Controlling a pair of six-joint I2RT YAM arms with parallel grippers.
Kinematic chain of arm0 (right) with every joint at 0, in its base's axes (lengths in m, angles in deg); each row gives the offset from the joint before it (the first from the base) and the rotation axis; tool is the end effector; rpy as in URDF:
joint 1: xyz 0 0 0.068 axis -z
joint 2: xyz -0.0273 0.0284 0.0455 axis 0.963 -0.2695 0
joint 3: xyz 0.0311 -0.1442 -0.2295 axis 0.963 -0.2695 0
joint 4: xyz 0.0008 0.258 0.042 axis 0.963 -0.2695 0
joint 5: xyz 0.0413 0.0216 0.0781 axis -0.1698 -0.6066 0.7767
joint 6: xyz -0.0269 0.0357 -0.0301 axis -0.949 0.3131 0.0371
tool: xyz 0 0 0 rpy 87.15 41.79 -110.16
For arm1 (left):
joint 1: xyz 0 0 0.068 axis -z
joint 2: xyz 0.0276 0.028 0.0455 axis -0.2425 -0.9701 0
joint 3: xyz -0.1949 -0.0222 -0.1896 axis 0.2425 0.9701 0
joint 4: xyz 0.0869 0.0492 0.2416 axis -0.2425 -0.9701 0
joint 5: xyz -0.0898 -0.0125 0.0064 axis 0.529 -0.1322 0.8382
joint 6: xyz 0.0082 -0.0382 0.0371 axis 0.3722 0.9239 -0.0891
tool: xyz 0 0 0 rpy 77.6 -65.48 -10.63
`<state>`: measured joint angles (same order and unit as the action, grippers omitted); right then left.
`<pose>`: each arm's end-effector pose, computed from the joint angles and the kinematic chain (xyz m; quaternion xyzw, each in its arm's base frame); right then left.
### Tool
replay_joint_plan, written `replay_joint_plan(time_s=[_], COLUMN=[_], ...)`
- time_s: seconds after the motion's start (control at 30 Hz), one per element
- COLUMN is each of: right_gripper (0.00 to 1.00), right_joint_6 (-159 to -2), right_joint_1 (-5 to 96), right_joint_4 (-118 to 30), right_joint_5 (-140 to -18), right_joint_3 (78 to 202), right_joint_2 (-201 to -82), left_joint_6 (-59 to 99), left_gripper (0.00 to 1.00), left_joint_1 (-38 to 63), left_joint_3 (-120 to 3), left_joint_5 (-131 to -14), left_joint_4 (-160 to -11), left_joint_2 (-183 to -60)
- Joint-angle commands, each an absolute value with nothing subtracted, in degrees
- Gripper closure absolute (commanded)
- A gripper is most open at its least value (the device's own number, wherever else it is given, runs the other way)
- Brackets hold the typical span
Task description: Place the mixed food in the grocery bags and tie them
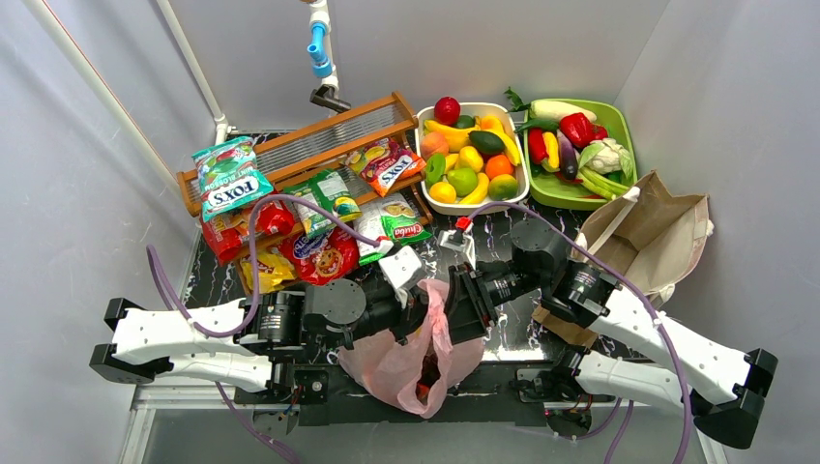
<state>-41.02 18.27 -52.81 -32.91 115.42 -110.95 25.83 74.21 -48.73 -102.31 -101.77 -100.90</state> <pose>0.0827 0.1743 0.3634 -0.3503 0.6520 0.6658 0.0946 0.0195 -0.2095 0.4077 0.3260 0.6710 -0.4322 0.5067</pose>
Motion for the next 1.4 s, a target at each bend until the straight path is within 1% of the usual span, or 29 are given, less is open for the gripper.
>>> replay_joint_plan(time_s=[0.0, 0.2, 0.43, 0.97, 1.23, 1.3, 1.37], right_gripper=[0.53, 0.52, 0.52, 0.50, 0.50, 0.50, 0.50], right_joint_6=[-42.97, -43.12, -43.73, -45.14, -45.64, -45.20, -44.02], right_joint_1=[17.54, 17.17, 16.24, 14.95, 12.90, 12.24, 11.88], right_joint_4=[-48.49, -47.30, -45.59, -41.36, -37.28, -36.46, -33.57], right_joint_5=[-40.45, -46.44, -48.22, -44.61, -39.85, -42.25, -48.15], right_joint_3=[118.35, 118.25, 118.76, 118.74, 119.25, 119.05, 117.15], right_joint_2=[-110.42, -112.02, -113.08, -113.81, -115.85, -115.88, -114.10], left_joint_6=[27.40, 27.82, 28.24, 28.61, 27.08, 26.15, 25.82], left_gripper=[1.00, 1.00, 1.00, 1.00, 1.00, 1.00, 1.00], left_joint_1=[74.31, 74.34, 74.36, 74.37, 74.32, 74.33, 74.38], left_joint_3=[-50.02, -49.15, -48.28, -45.54, -44.39, -45.14, -45.93], left_joint_5=[-105.02, -106.07, -106.94, -112.18, -115.94, -116.43, -116.66], left_joint_4=[-99.91, -99.01, -98.30, -97.55, -95.55, -94.53, -94.53], left_joint_2=[-100.56, -99.45, -98.15, -95.23, -93.61, -94.43, -95.43])
